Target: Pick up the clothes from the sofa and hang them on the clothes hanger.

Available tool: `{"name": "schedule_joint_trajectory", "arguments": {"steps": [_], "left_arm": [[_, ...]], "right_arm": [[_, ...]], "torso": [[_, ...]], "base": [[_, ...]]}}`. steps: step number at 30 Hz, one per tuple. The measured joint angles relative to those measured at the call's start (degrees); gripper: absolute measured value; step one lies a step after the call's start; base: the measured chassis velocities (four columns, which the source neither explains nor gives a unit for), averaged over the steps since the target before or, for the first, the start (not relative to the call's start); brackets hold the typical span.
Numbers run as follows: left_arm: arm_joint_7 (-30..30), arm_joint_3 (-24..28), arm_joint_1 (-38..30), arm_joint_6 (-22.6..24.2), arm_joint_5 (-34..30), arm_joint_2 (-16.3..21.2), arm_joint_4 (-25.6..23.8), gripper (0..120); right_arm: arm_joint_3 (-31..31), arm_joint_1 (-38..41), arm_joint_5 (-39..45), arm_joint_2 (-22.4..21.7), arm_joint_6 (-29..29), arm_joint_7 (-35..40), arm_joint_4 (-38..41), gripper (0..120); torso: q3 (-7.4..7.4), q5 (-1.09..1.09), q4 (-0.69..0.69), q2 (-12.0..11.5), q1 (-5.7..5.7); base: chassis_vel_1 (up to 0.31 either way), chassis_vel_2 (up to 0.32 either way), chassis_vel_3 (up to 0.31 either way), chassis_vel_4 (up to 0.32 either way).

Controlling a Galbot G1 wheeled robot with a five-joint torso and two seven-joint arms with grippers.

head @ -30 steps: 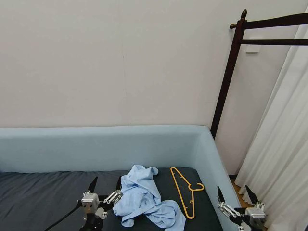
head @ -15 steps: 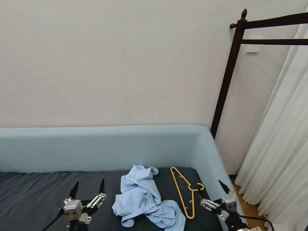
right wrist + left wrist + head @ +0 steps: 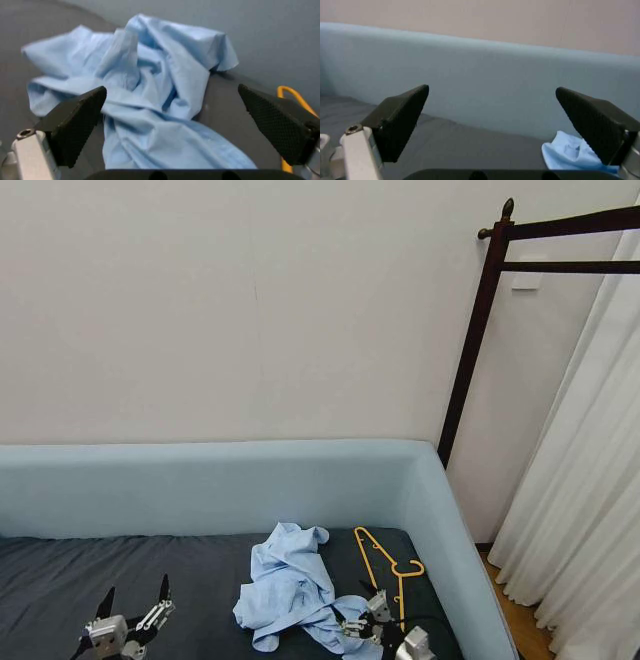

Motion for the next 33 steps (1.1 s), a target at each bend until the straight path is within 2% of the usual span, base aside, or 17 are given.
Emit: {"name": "schedule_joint_trajectory", "arguments": {"steps": [10, 15, 18, 19, 23, 24, 33], "left_arm": [[0.7, -1.3, 0.4, -2.5, 2.7, -0.3, 1.8, 100], [0.7, -1.4, 0.7, -2.6, 3.0, -0.5, 2.2, 100], [0.7, -1.4, 0.9, -2.8, 3.4, -0.6, 2.4, 100], [0.7, -1.4, 0.9, -2.8, 3.4, -0.6, 2.4, 100], [0.7, -1.2, 0.9, -2.9, 3.9, -1.2, 2.2, 100], [0.7, -1.2, 0.9, -2.9, 3.9, -1.2, 2.2, 100], [0.7, -0.5, 1.2, -3.1, 4.3, -1.9, 0.4, 100]], "right_arm": [[-2.6, 2.8, -6.8, 5.5, 1.6, 4.0, -8.6, 100], [-2.2, 3.9, -14.2, 7.9, 2.1, 4.5, -13.0, 98], [-1.0, 3.9, -18.1, 8.9, 1.9, 5.4, -14.0, 88], [-1.0, 3.9, -18.1, 8.9, 1.9, 5.4, -14.0, 88], [-0.6, 2.9, -19.0, 9.5, 1.2, 9.7, -13.3, 70], [-0.6, 2.9, -19.0, 9.5, 1.2, 9.7, -13.3, 70], [0.6, 1.5, -20.0, 9.3, -0.1, 11.1, -11.3, 33]], "torso": [[-0.01, 0.02, 0.00, 0.0, 0.00], [-0.01, 0.02, 0.00, 0.0, 0.00], [-0.01, 0.02, 0.00, 0.0, 0.00], [-0.01, 0.02, 0.00, 0.0, 0.00], [-0.01, 0.03, -0.01, 0.0, 0.00], [-0.01, 0.03, -0.01, 0.0, 0.00], [-0.01, 0.03, 0.00, 0.0, -0.01]], "base": [[0.000, 0.000, 0.000, 0.000], [0.000, 0.000, 0.000, 0.000], [0.000, 0.000, 0.000, 0.000], [0.000, 0.000, 0.000, 0.000], [0.000, 0.000, 0.000, 0.000], [0.000, 0.000, 0.000, 0.000], [0.000, 0.000, 0.000, 0.000]]}}
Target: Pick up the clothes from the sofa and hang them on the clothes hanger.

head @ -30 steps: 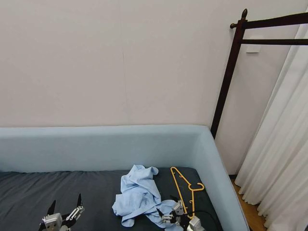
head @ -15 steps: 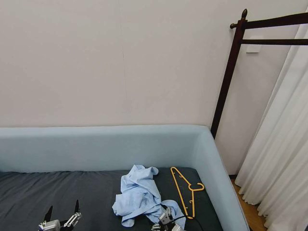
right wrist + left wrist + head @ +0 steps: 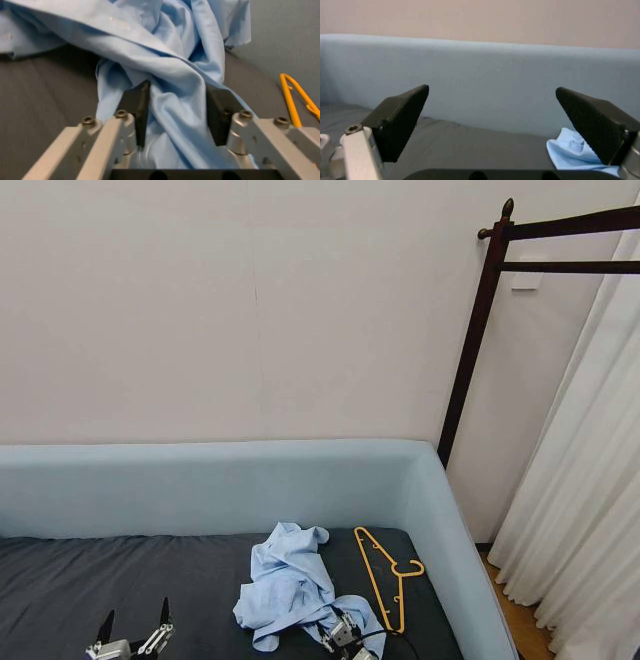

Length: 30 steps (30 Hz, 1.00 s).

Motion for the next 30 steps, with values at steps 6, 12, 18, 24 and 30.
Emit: {"name": "schedule_joint_trajectory", "arguments": {"steps": [6, 12, 18, 24, 30], "left_arm": [[0.0, 0.4, 0.7, -0.3, 0.6, -0.2, -1.1, 100], [0.0, 0.8, 1.0, -0.4, 1.1, -0.2, -2.3, 100], [-0.1, 1.0, 1.5, -1.4, 1.3, 0.4, -2.7, 100], [-0.2, 1.2, 1.4, -2.2, 1.1, 0.8, -2.8, 100], [-0.2, 1.9, 1.3, -2.5, 0.2, 1.3, -3.3, 100]], "right_arm": [[0.5, -0.8, -0.2, -0.5, 1.4, 0.7, 0.2, 15], [-2.1, -1.2, 17.1, -1.7, 6.1, -0.4, 3.9, 0], [-3.9, -1.9, 43.4, -4.3, 5.7, -1.8, 16.0, 0], [-4.6, -0.6, 56.4, -8.8, 5.1, -1.4, 29.1, 0], [-4.1, 4.9, 63.2, -12.7, 4.6, -0.4, 36.6, 0]], "torso": [[0.00, 0.00, 0.00, 0.0, 0.00], [0.00, 0.00, 0.00, 0.0, 0.00], [0.00, 0.00, 0.01, 0.0, 0.00], [0.00, -0.01, 0.00, 0.0, 0.00], [0.00, 0.00, 0.00, 0.0, 0.00]], "base": [[0.000, 0.000, 0.000, 0.000], [0.000, 0.000, 0.000, 0.000], [0.000, 0.000, 0.000, 0.000], [0.000, 0.000, 0.000, 0.000], [0.000, 0.000, 0.000, 0.000]]}}
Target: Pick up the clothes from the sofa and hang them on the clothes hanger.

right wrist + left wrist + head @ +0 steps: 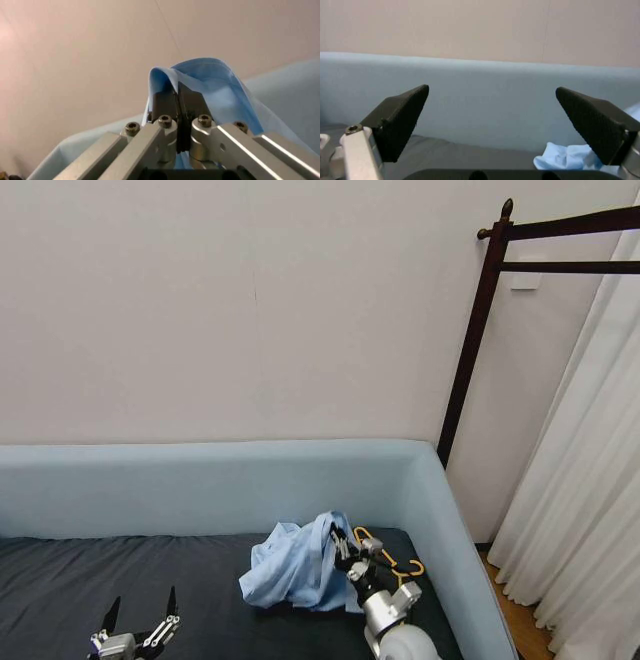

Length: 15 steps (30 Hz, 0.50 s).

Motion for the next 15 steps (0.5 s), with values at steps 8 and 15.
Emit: {"name": "schedule_joint_trajectory", "arguments": {"steps": [8, 15], "left_arm": [[0.0, 0.4, -0.1, 0.0, -0.4, 0.5, -1.1, 100], [0.0, 0.6, -0.8, -0.2, -0.4, 0.0, -0.4, 100]], "right_arm": [[0.8, 7.4, 4.3, -3.5, -0.3, 0.4, 2.8, 0], [2.2, 15.3, 6.5, -4.4, -2.0, 2.6, 7.6, 0]], "torso": [[0.01, 0.01, -0.01, 0.0, 0.01], [0.00, 0.00, 0.02, 0.0, 0.01]], "base": [[0.000, 0.000, 0.000, 0.000], [0.000, 0.000, 0.000, 0.000]]}}
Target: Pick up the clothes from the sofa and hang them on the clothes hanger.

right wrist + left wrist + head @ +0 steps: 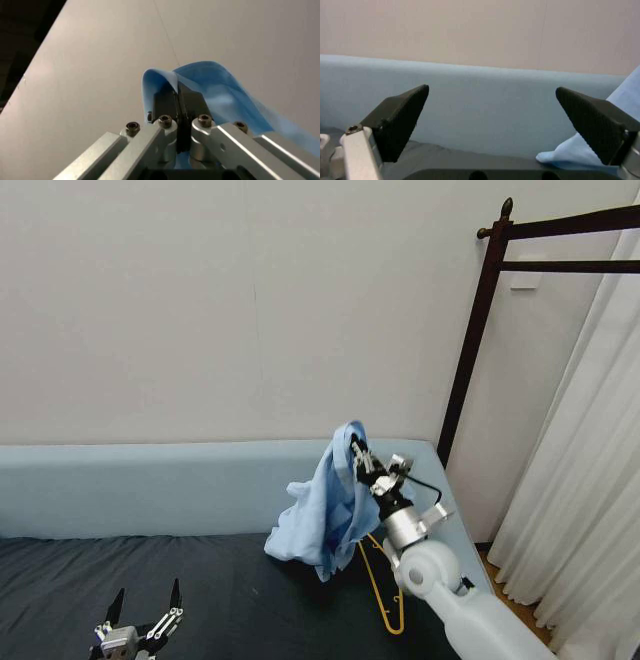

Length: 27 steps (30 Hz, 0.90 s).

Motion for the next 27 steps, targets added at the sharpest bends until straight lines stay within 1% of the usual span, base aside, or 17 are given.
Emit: {"name": "schedule_joint_trajectory", "arguments": {"steps": [4, 6, 10, 11, 13, 14, 15, 17, 18, 19, 20, 21, 23, 25, 26, 27], "left_arm": [[0.0, 0.0, -0.4, -0.8, 0.0, -0.3, 0.9, 100], [0.0, -0.1, -0.4, -0.9, 0.0, -0.3, 1.1, 100], [0.0, -0.2, -0.8, -1.1, 0.0, -0.5, 2.0, 100], [0.0, -0.2, -0.8, -1.1, 0.0, -0.5, 2.0, 100], [0.0, -0.1, -1.0, -1.2, 0.1, -0.5, 2.4, 100], [0.0, 0.0, -1.0, -1.4, 0.1, -0.6, 2.6, 100], [0.0, 0.0, -1.0, -1.4, 0.1, -0.6, 2.6, 100], [0.0, 0.1, -1.2, -1.5, 0.2, -0.7, 2.7, 100], [0.0, 0.2, -1.2, -1.5, 0.2, -0.8, 2.8, 100], [0.0, 0.3, -1.3, -1.6, 0.3, -0.9, 2.8, 100], [0.0, 0.3, -1.3, -1.6, 0.3, -1.0, 2.9, 100], [0.0, 0.3, -1.3, -1.6, 0.3, -1.0, 2.9, 100], [0.0, 0.3, -1.3, -1.9, 0.4, -1.2, 3.1, 100], [0.0, 0.4, -1.2, -2.1, 0.7, -1.2, 3.4, 100], [0.0, 0.4, -1.2, -2.1, 0.7, -1.2, 3.4, 100], [0.0, 0.4, -1.1, -2.2, 0.8, -1.2, 3.5, 100]], "right_arm": [[-1.2, 5.3, -0.2, -2.4, -1.1, 3.8, 2.1, 0], [-1.3, 6.1, -0.3, -2.7, -1.3, 4.3, 2.5, 0], [0.0, 10.9, -1.2, -3.3, -2.8, 6.1, 4.6, 0], [0.0, 10.9, -1.2, -3.3, -2.8, 6.1, 4.6, 0], [1.3, 13.6, -2.2, -3.3, -4.6, 8.6, 5.1, 0], [2.4, 15.5, -3.4, -3.1, -7.5, 12.8, 6.1, 0], [2.4, 15.5, -3.4, -3.1, -7.5, 12.8, 6.1, 0], [3.0, 17.4, -3.6, -2.8, -11.8, 20.0, 8.1, 0], [2.8, 17.9, -3.2, -2.7, -14.8, 24.3, 9.8, 0], [2.0, 17.5, -3.3, -2.7, -17.5, 27.5, 11.2, 0], [1.3, 16.0, -4.1, -2.6, -19.3, 29.0, 11.8, 0], [1.3, 16.0, -4.1, -2.6, -19.3, 29.0, 11.8, 0], [-0.3, 10.6, -9.2, -2.3, -22.7, 30.5, 11.7, 0], [-2.0, 3.8, -15.2, -1.4, -25.6, 31.2, 9.1, 0], [-2.0, 3.8, -15.2, -1.4, -25.6, 31.2, 9.1, 0], [-2.8, 0.7, -18.3, -0.7, -26.4, 31.2, 6.3, 0]], "torso": [[0.00, 0.00, -0.02, 0.0, 0.00], [0.00, 0.00, -0.02, 0.0, 0.00], [0.00, 0.00, -0.01, 0.0, 0.00], [0.00, 0.00, -0.01, 0.0, 0.00], [0.00, 0.00, -0.01, 0.0, 0.00], [0.00, 0.00, -0.01, 0.0, 0.00], [0.00, 0.00, -0.01, 0.0, 0.00], [0.00, -0.01, -0.02, 0.0, 0.00], [-0.01, -0.02, -0.02, 0.0, 0.00], [-0.02, -0.03, -0.01, 0.0, 0.00], [-0.02, -0.03, -0.01, 0.0, 0.00], [-0.02, -0.03, -0.01, 0.0, 0.00], [-0.01, -0.02, 0.00, 0.0, 0.00], [-0.01, 0.00, -0.03, 0.0, 0.00], [-0.01, 0.00, -0.03, 0.0, 0.00], [-0.01, 0.00, -0.03, 0.0, 0.00]], "base": [[0.000, 0.000, 0.000, 0.000], [0.000, 0.000, 0.000, 0.000], [0.000, 0.000, 0.000, 0.000], [0.000, 0.000, 0.000, 0.000], [0.000, 0.000, 0.000, 0.000], [0.000, 0.000, 0.000, 0.000], [0.000, 0.000, 0.000, 0.000], [0.000, 0.000, 0.000, 0.000], [0.000, 0.000, 0.000, 0.000], [0.000, 0.000, 0.000, 0.000], [0.000, 0.000, 0.000, 0.000], [0.000, 0.000, 0.000, 0.000], [0.000, 0.000, 0.000, 0.000], [0.000, 0.000, 0.000, 0.000], [0.000, 0.000, 0.000, 0.000], [0.000, 0.000, 0.000, 0.000]]}}
